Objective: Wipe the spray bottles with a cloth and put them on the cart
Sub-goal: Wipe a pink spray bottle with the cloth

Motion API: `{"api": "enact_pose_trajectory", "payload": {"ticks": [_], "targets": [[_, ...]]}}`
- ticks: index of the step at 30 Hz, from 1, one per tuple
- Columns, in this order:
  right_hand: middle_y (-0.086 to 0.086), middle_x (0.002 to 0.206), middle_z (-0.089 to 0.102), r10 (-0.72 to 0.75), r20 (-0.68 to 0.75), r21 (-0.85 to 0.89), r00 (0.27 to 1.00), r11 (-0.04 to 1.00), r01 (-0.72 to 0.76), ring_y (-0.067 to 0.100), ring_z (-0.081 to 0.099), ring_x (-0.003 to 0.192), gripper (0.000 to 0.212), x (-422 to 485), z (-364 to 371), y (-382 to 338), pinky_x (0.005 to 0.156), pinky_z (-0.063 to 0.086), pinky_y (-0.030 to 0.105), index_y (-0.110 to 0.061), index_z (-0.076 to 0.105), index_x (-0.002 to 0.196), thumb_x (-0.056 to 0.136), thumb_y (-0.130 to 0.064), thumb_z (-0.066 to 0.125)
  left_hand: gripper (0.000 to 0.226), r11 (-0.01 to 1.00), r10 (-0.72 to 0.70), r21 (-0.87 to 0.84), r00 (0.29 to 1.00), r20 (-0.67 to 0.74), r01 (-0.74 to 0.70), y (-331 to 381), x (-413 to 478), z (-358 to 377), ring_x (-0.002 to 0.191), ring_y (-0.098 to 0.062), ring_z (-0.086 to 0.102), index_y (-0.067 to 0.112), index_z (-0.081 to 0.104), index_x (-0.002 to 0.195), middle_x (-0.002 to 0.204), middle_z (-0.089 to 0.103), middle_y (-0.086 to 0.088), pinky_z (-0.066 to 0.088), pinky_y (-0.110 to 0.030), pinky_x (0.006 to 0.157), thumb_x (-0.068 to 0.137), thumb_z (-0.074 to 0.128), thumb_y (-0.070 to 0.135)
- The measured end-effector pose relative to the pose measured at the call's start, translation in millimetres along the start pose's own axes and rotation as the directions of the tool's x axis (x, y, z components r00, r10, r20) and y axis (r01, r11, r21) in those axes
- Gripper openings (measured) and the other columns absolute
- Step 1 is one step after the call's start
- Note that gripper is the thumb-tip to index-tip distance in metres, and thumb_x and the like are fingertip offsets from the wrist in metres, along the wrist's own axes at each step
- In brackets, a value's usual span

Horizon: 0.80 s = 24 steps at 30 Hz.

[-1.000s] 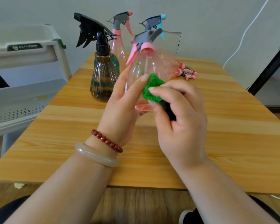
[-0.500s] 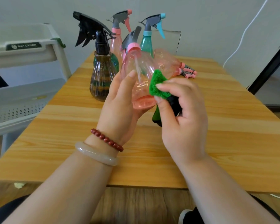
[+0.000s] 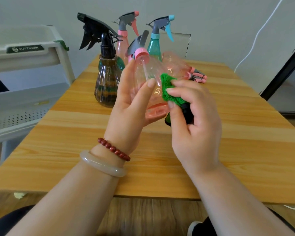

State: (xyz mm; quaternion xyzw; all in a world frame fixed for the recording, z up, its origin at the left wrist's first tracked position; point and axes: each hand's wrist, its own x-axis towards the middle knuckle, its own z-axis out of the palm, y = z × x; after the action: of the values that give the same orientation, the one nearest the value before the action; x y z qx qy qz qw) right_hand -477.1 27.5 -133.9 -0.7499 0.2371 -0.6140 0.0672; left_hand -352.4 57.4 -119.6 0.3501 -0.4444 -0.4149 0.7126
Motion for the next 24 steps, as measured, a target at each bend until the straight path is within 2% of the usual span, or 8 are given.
{"api": "enact_pose_trajectory", "payload": {"ticks": [2,6,10,13,16,18,21,24], "targets": [[0.003,0.115,0.061,0.046,-0.016,0.016,0.999,0.999,-0.046,0.01,0.057,0.113,0.017,0,1,-1,0.101,0.04,0.018,0.0,0.066,0.107,0.091,0.004,0.06,0.054,1.0,0.016,-0.01,1.0,-0.014,-0.017,0,0,2,0.108,-0.024,0.07,0.033,0.033,0.149,0.127,0.066,0.0,0.059,-0.048,0.081,0.1,0.052,0.022],[-0.017,0.104,0.063,0.352,-0.042,0.163,0.935,0.926,-0.341,-0.005,0.059,0.102,0.021,-2,5,-4,0.087,0.043,0.01,-0.021,0.062,0.108,0.095,-0.005,0.06,0.044,0.995,-0.011,-0.105,0.995,-0.104,0.0,2,4,1,0.106,-0.019,0.071,0.034,0.036,0.146,0.126,0.065,0.009,0.059,-0.05,0.08,0.104,0.044,0.024],[-0.003,0.112,0.061,0.123,-0.057,0.048,0.991,0.992,-0.12,0.001,0.056,0.112,0.018,-1,4,-7,0.099,0.04,0.016,-0.006,0.064,0.108,0.093,0.003,0.06,0.038,0.996,-0.016,-0.088,0.999,-0.041,0.012,-1,4,0,0.116,-0.029,0.065,0.04,0.042,0.138,0.14,0.056,-0.009,0.059,-0.051,0.08,0.101,0.04,0.034],[0.007,0.115,0.063,-0.002,-0.031,-0.008,1.0,1.0,0.002,0.017,0.059,0.114,0.016,1,1,-4,0.102,0.042,0.025,0.001,0.067,0.106,0.093,0.004,0.059,0.033,1.0,-0.02,-0.009,1.0,-0.024,0.02,-1,3,-2,0.11,-0.02,0.069,0.044,0.041,0.134,0.131,0.064,-0.003,0.059,-0.043,0.079,0.103,0.037,0.032],[0.008,0.115,0.062,-0.093,-0.007,-0.034,0.996,0.995,0.092,0.022,0.06,0.114,0.017,2,-2,-3,0.103,0.043,0.03,0.002,0.068,0.106,0.093,0.006,0.058,0.042,0.999,-0.039,0.023,0.999,-0.005,0.04,-1,3,-2,0.111,-0.014,0.068,0.04,0.037,0.141,0.13,0.065,0.002,0.058,-0.037,0.081,0.1,0.046,0.035],[0.005,0.118,0.061,-0.07,-0.004,-0.026,0.998,0.997,0.069,0.018,0.06,0.116,0.018,1,-1,-1,0.104,0.043,0.027,0.002,0.067,0.108,0.093,0.005,0.058,0.05,0.996,-0.073,-0.05,0.997,-0.012,0.072,-1,2,0,0.112,-0.021,0.068,0.037,0.038,0.142,0.129,0.066,-0.003,0.058,-0.045,0.084,0.094,0.053,0.033],[0.0,0.122,0.06,0.072,-0.048,-0.018,0.996,0.997,-0.073,0.008,0.057,0.12,0.019,-6,4,0,0.103,0.042,0.02,-0.001,0.068,0.11,0.092,0.004,0.061,0.053,0.976,-0.106,-0.192,0.994,-0.028,0.098,-1,5,-1,0.117,-0.04,0.063,0.027,0.036,0.147,0.137,0.058,-0.019,0.054,-0.056,0.092,0.097,0.054,0.029],[0.002,0.123,0.062,0.12,-0.075,-0.019,0.99,0.992,-0.122,0.004,0.056,0.121,0.019,-9,7,-1,0.103,0.042,0.017,-0.001,0.069,0.11,0.092,0.003,0.063,0.064,0.96,-0.115,-0.263,0.992,-0.045,0.099,-1,8,-3,0.124,-0.046,0.056,0.029,0.03,0.152,0.149,0.044,-0.022,0.052,-0.055,0.092,0.094,0.059,0.032]]}}
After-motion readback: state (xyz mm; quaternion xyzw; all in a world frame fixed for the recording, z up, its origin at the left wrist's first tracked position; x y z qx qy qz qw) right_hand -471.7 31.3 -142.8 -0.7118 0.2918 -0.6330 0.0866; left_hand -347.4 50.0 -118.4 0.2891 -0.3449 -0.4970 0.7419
